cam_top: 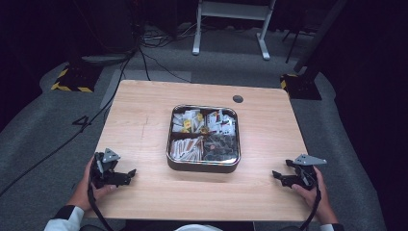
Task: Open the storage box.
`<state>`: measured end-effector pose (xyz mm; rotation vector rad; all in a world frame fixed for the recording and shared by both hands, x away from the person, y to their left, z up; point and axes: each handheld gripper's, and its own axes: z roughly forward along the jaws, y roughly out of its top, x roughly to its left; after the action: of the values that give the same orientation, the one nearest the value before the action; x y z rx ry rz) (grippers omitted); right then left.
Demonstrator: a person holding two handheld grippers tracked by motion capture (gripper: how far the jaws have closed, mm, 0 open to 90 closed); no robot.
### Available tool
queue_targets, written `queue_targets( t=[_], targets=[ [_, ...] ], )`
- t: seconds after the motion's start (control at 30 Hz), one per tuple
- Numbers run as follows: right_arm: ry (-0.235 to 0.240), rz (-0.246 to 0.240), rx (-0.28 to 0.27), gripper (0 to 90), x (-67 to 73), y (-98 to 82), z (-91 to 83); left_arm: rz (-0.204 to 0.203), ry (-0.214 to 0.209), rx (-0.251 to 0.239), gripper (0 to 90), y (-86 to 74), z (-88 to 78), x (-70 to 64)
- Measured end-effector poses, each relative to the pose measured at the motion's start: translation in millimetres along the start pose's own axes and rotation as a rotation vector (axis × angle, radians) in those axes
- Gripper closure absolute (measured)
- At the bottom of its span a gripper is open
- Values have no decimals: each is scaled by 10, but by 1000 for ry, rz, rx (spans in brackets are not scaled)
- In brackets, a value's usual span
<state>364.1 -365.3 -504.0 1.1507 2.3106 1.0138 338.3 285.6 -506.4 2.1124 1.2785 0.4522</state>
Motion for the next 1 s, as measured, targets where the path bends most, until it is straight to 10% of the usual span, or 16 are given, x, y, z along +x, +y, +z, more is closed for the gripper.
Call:
queue_targets(
  t=[1.0],
  targets=[
    [24,2,20,179,-30,71,-14,44,-37,2,0,-20,-17,58]
  ],
)
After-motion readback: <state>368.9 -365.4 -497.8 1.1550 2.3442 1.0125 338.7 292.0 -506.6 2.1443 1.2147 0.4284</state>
